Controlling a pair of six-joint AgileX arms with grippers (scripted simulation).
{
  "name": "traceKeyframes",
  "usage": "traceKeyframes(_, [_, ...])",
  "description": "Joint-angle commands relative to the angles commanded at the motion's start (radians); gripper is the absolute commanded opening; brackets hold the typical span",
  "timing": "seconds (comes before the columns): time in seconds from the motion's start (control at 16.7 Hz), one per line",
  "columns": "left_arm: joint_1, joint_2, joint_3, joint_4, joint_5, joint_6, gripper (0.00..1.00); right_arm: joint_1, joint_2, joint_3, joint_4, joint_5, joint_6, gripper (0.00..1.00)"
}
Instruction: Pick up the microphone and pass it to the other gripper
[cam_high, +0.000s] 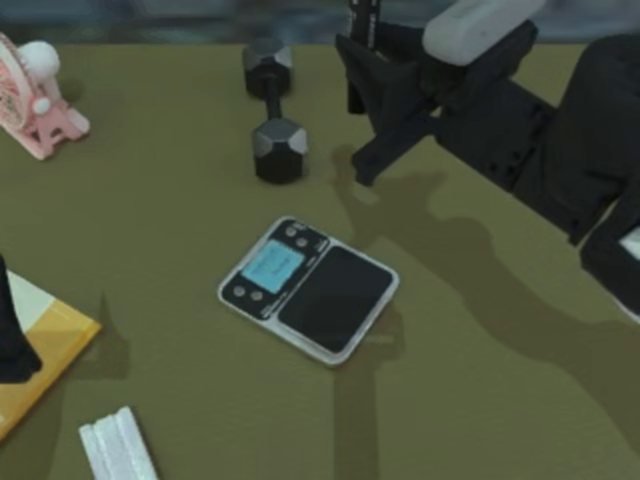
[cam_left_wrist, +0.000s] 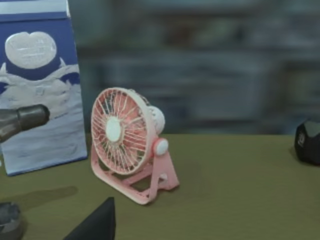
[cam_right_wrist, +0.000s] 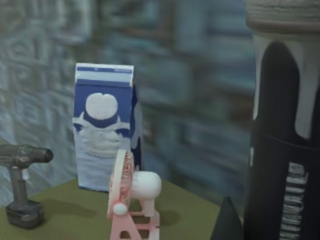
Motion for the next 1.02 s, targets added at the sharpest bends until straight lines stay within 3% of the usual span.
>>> traceKeyframes(0.18, [-0.001,0.002,0.001,0.001,0.001,0.000,1.00,0.000,0.000,0.000,0.000,0.000,0.000,0.00])
traceKeyframes(0.36, [-0.034,0.067,0.049,0.028,0.041,0.003,1.00,0.000,0.000,0.000,0.000,0.000,0.000,0.00])
traceKeyframes(1.02, [-0.306,0.862,0.539,0.332,0.379,0.035,1.00,0.000,0.000,0.000,0.000,0.000,0.000,0.00])
